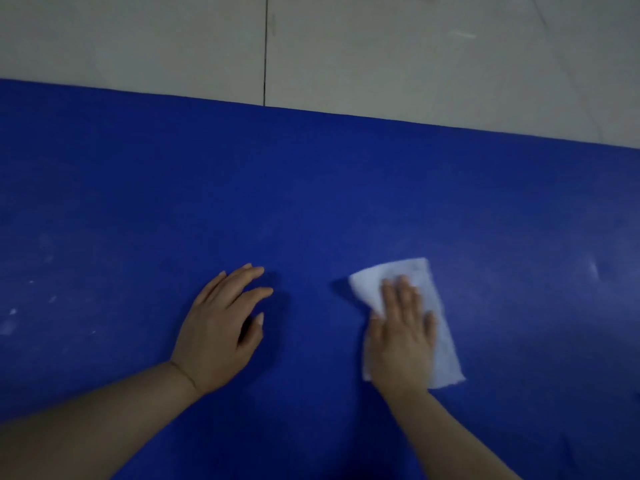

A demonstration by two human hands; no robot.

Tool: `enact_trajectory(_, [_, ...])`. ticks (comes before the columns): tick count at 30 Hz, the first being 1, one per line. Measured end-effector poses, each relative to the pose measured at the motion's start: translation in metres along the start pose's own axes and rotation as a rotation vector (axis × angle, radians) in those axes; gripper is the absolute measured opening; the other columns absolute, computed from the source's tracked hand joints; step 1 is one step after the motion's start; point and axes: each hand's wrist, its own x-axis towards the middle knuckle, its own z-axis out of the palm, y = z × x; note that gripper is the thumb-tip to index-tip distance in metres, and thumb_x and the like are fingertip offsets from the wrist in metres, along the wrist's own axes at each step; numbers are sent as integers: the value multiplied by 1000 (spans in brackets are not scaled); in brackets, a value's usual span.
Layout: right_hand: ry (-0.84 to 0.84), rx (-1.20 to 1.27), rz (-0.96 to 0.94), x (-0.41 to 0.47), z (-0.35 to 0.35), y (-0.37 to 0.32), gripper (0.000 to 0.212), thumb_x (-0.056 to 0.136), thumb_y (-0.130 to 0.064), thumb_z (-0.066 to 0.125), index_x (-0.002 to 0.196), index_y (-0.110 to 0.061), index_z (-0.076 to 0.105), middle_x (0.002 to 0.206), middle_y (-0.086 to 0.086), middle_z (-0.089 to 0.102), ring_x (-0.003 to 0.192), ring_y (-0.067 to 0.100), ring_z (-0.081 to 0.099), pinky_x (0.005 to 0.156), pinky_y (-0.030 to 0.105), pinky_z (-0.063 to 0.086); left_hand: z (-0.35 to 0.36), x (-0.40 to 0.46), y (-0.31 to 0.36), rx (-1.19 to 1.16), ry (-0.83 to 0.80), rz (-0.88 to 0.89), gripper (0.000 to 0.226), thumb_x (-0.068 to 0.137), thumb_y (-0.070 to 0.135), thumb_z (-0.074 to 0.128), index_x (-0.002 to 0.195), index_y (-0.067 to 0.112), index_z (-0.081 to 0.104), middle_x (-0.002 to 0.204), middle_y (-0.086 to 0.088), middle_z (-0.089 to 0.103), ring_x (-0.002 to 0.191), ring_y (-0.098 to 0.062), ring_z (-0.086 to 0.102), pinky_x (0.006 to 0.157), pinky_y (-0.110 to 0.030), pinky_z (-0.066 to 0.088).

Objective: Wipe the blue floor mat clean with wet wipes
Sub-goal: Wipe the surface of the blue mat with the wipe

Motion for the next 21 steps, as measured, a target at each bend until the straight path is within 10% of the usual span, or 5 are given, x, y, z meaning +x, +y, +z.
enact_trajectory(4, [-100,33,214,6,-8,11,53,99,-36,19,145,-28,-6,160,-1,-4,146,14,-7,119,47,0,4,-25,-3,-2,-15,38,46,99,44,31,109,14,65,131,-4,52,129,-18,44,116,-36,21])
enact_trajectory(8, [-81,-58,-174,-19,1,-41,59,89,-37,32,145,-19,37,153,5,32,139,27,34,110,54,25,5,-24,-3,8,4,4,39,97,40,36,106,14,63,128,-5,51,125,-20,44,114,-30,20])
enact_trajectory(13, [-210,-154,-692,-50,6,-53,63,86,-44,39,146,-24,35,157,-1,24,143,20,24,110,49,15,5,-27,-4,-26,46,-35,29,84,31,46,109,17,54,128,-5,48,122,-22,44,103,-32,35])
enact_trajectory(21, [-144,-91,-407,-30,4,-32,60,93,-42,32,149,-20,27,158,3,20,145,24,15,110,52,14,6,-22,0,167,-96,-3,43,88,25,39,121,9,61,142,-9,47,129,-22,43,114,-36,19])
